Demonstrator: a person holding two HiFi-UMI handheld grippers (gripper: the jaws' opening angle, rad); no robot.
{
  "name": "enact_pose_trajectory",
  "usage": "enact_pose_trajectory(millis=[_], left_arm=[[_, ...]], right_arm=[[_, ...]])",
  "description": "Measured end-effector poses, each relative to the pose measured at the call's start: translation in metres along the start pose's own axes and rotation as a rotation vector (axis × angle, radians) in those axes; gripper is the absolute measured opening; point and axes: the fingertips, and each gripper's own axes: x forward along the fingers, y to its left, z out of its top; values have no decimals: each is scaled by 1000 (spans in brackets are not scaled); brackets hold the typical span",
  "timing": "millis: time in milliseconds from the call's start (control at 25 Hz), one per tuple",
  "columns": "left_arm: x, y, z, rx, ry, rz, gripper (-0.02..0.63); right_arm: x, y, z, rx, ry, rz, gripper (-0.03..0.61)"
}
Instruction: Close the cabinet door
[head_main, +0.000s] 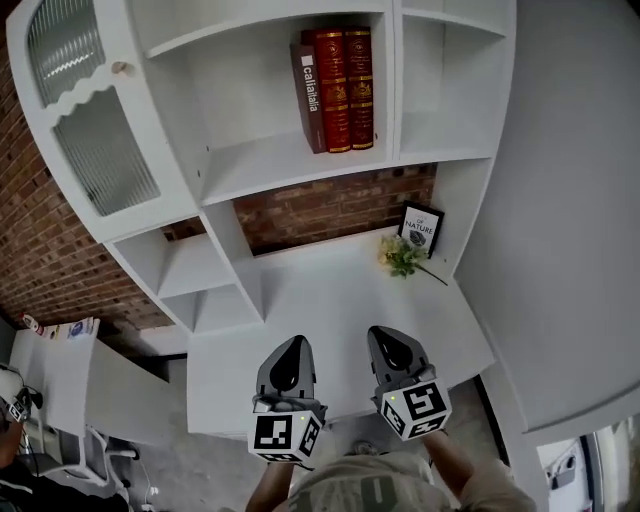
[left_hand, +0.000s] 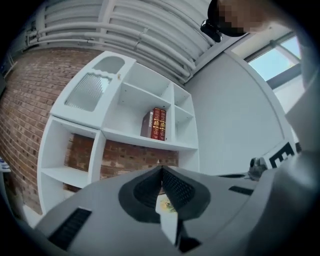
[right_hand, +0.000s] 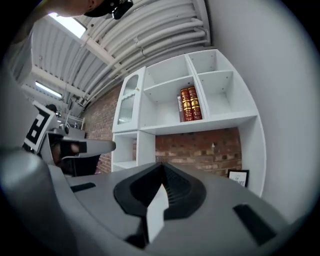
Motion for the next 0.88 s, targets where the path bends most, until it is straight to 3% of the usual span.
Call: enact_pose_trajectory(millis=[240, 600, 880], left_arm=[[5, -13, -13, -35, 36, -10, 14], [-9, 5, -13, -60, 27, 70, 14], [-19, 5, -16, -51, 40, 86, 14]], right_arm=[[-10, 5, -16, -136, 67, -12, 15], [-5, 6, -11, -130, 79, 19, 15], [-5, 10, -13, -109, 78, 32, 15]])
